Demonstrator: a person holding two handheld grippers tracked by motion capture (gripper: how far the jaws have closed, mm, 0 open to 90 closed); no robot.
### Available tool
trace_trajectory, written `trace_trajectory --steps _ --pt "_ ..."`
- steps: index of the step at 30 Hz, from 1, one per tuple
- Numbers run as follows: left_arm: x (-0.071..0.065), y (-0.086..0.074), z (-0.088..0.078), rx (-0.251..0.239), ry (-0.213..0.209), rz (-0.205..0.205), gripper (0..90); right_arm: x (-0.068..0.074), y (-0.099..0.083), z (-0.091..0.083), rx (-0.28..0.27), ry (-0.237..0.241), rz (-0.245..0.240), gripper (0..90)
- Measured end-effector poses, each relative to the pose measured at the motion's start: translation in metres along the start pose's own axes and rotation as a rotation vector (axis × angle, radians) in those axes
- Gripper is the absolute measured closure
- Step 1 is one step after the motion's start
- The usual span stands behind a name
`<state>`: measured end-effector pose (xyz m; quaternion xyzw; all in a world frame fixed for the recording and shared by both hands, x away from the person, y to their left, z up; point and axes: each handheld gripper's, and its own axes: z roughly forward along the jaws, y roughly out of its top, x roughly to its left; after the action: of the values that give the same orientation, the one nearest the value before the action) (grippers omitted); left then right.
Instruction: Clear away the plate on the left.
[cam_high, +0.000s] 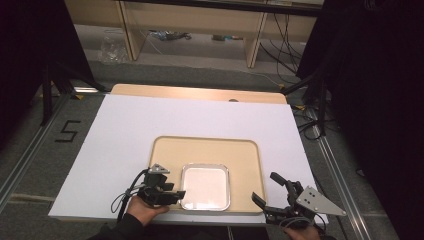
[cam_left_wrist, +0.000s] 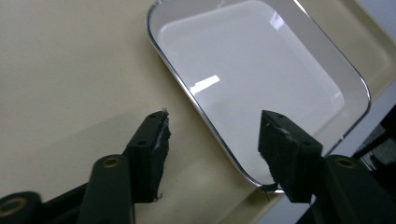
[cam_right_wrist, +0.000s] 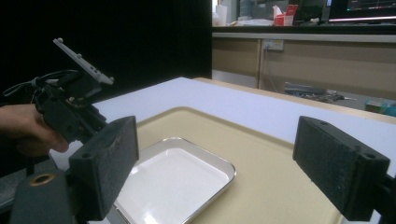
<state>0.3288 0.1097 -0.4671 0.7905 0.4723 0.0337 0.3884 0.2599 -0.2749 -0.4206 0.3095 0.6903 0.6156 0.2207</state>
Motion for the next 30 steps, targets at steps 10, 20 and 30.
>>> trace_trajectory --steps 10,20,30 --pt "0.0 0.003 -0.014 -0.104 0.015 0.019 21.5 0.0 0.0 0.0 -0.006 0.002 0.005 15.2" --pt "-0.001 0.002 -0.028 -0.229 -0.013 0.041 15.1 0.0 0.0 0.0 -0.005 0.002 0.004 15.2" --pt "0.003 -0.001 -0.04 -0.259 -0.005 0.05 15.0 -0.002 0.0 0.0 -0.012 -0.006 -0.032 15.2"
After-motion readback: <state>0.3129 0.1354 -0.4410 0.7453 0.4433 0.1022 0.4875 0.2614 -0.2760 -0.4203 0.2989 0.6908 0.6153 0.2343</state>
